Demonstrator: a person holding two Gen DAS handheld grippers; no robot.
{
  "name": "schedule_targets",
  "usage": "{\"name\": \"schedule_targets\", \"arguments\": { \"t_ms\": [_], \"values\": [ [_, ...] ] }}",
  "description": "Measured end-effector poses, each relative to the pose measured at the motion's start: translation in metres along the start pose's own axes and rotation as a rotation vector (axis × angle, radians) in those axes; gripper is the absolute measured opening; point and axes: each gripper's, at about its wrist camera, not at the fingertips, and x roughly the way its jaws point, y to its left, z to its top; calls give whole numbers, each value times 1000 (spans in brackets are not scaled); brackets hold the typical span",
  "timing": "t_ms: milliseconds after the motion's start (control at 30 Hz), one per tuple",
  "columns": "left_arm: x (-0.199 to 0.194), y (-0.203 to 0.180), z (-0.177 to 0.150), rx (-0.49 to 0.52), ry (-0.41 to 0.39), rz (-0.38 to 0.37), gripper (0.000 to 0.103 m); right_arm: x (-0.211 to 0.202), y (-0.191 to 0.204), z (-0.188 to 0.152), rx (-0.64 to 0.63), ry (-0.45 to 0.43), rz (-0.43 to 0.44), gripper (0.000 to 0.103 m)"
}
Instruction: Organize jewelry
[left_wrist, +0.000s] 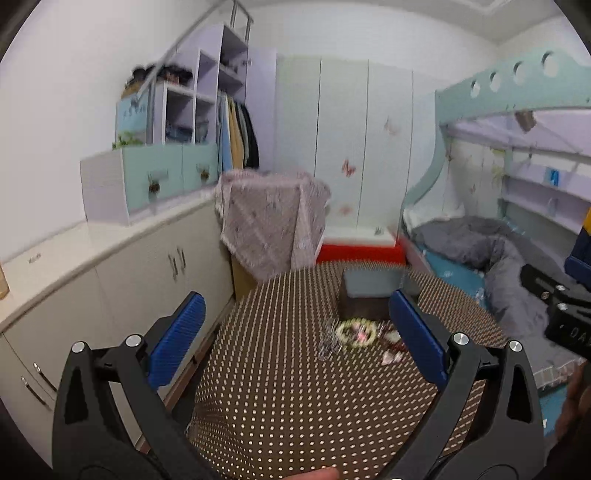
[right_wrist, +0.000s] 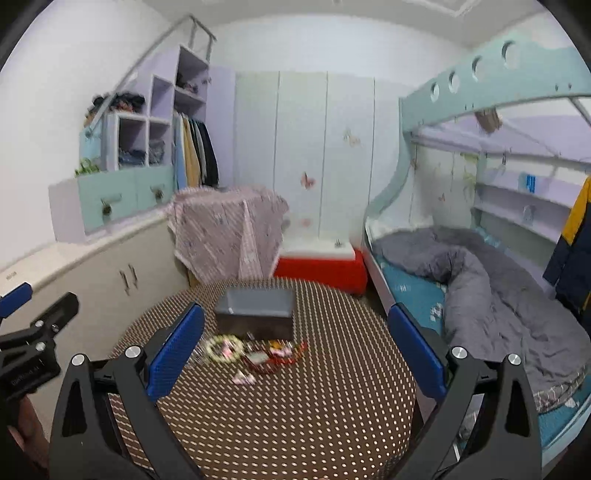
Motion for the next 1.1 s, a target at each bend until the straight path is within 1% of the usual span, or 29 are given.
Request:
{"name": "schedule_targets", "arguments": {
  "t_ms": [100,233,300,400,500,567,733,800,900,1033,1067,1100],
  "values": [
    [43,3,-19,4,103,4,98,34,-6,-20,5,93,11,96],
    [91,6,-42,12,216,5,98,81,-5,-45,-11,221,27,96],
    [119,6,-51,21,278,3,98,98,-5,-56,-10,266,35,96],
    [147,4,-58,39,336,-3,98,121,-4,-68,-8,331,49,96],
    [163,-2,-62,67,369,-23,98,138,-3,-77,-6,376,73,96],
    [176,-10,-63,105,388,-42,98,147,-4,-80,-5,400,86,96],
    [205,-27,-64,180,413,-56,98,166,-5,-85,-4,445,119,96],
    [214,-28,-65,197,422,-60,97,171,-7,-86,-3,453,141,95],
    [225,-29,-67,200,439,-94,97,177,-6,-86,-16,472,160,95],
    [231,-29,-66,198,460,-149,91,183,-4,-86,-2,489,206,95],
    [232,-29,-67,196,465,-158,87,183,-4,-86,0,491,212,95],
    [235,-29,-67,193,478,-174,80,185,-3,-86,0,493,215,95]
  ]
}}
